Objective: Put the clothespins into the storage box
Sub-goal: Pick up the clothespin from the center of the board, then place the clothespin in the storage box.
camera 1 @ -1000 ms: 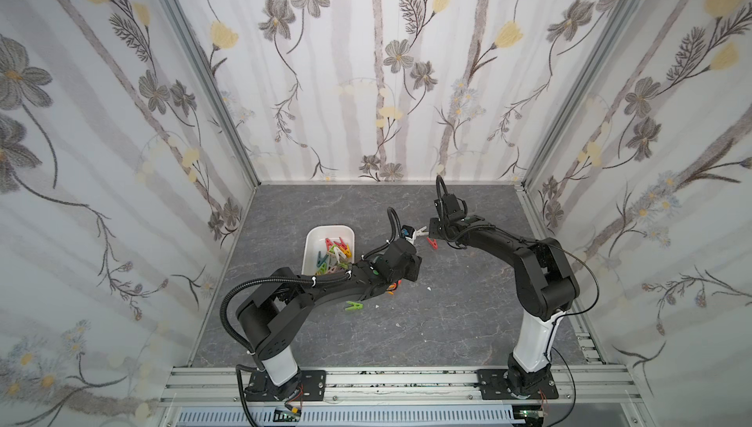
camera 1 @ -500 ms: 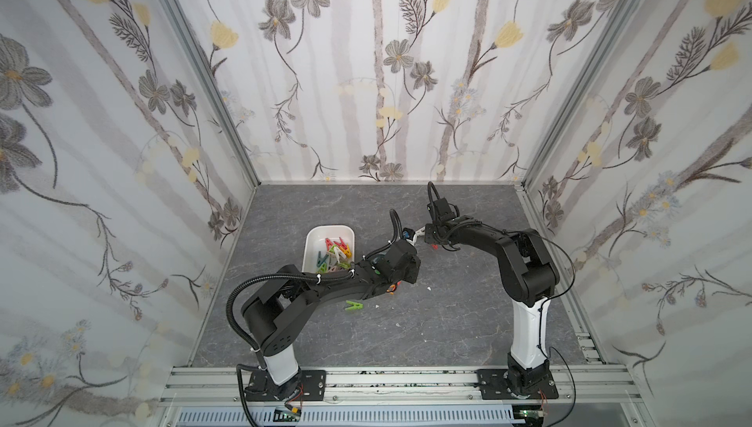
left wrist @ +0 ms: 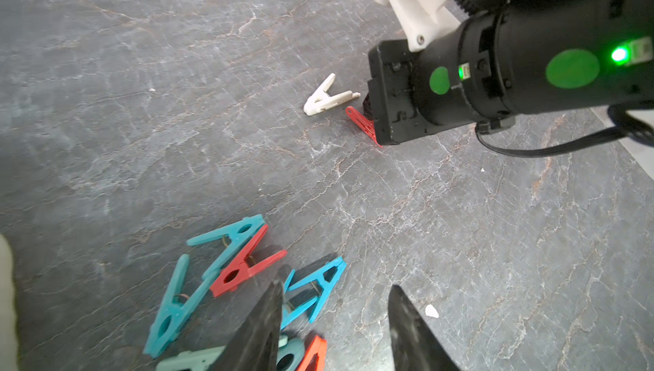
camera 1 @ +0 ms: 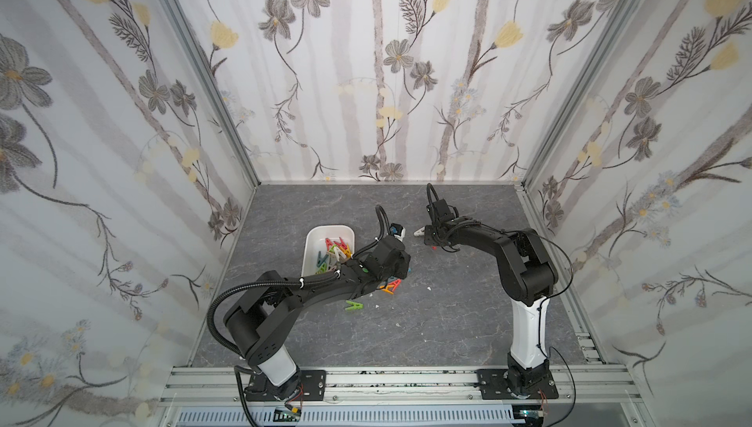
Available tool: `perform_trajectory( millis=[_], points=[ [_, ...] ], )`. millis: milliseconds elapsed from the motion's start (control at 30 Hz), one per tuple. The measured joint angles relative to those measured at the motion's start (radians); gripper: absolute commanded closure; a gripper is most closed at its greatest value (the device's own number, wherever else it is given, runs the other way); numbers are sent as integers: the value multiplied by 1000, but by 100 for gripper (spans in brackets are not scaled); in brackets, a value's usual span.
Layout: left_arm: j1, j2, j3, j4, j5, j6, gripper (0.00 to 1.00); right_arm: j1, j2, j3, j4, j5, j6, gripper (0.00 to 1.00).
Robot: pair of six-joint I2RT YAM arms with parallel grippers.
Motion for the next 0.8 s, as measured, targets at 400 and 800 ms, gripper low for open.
perform_trajectory(
  millis=[400, 800],
  points=[
    [234, -393, -211, -71, -63, -42, 50, 267, -182, -39, -13, -72, 46, 92],
    [457, -596, -307, -187, -117, -69, 49, 446, 91, 399, 50, -317, 133, 92]
  ],
)
